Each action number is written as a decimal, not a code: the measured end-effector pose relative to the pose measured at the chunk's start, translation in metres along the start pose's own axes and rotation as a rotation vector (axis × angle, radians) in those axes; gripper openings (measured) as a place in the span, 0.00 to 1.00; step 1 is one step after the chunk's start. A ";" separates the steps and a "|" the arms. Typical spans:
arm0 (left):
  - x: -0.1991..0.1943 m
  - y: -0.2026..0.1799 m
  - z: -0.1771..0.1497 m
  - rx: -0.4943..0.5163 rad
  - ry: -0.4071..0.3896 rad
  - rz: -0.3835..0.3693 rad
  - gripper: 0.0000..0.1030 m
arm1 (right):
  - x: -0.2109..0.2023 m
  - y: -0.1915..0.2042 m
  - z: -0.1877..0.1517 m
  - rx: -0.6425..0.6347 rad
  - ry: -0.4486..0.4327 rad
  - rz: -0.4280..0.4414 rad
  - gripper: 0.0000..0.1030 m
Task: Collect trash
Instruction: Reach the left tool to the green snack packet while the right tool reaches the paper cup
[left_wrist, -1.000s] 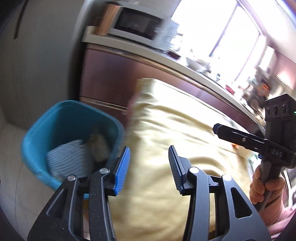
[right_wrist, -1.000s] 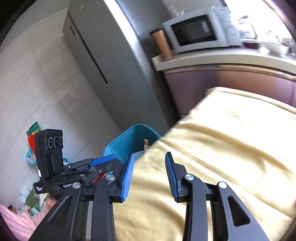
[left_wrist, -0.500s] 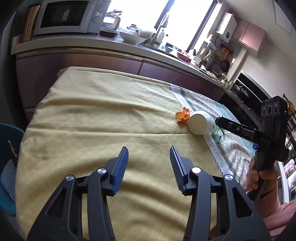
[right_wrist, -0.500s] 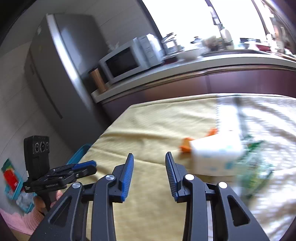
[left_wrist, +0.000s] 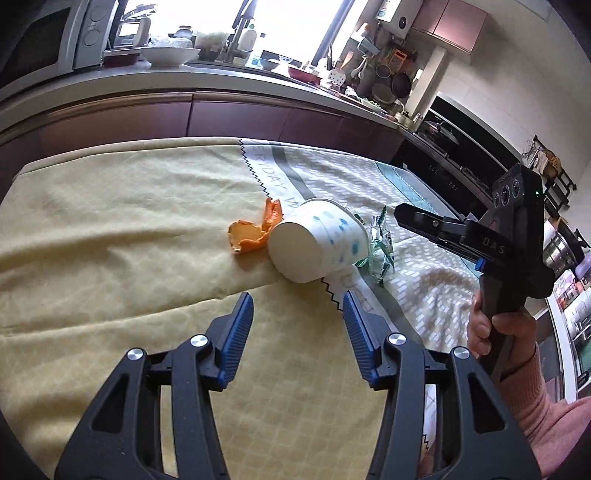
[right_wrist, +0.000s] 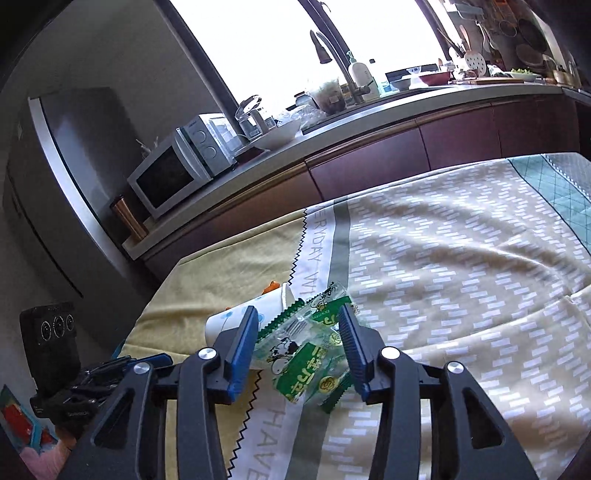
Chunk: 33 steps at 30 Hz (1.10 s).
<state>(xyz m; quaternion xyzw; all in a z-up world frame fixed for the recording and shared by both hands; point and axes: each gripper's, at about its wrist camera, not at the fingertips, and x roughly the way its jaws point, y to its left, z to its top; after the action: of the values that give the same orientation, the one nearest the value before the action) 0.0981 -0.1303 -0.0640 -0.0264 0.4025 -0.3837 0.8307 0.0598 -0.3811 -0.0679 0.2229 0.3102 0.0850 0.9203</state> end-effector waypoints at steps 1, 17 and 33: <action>0.003 -0.004 0.001 0.006 0.004 -0.003 0.48 | 0.003 -0.003 0.001 0.007 0.007 0.007 0.44; 0.061 -0.064 0.004 0.102 0.107 -0.086 0.51 | 0.004 0.001 -0.013 0.037 0.099 0.267 0.41; 0.101 -0.057 0.015 -0.057 0.150 -0.131 0.34 | 0.006 -0.028 -0.018 0.091 0.139 0.244 0.31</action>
<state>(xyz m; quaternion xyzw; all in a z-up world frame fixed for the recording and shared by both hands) 0.1123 -0.2407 -0.0990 -0.0475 0.4717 -0.4267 0.7702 0.0541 -0.3974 -0.0967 0.2939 0.3471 0.1975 0.8684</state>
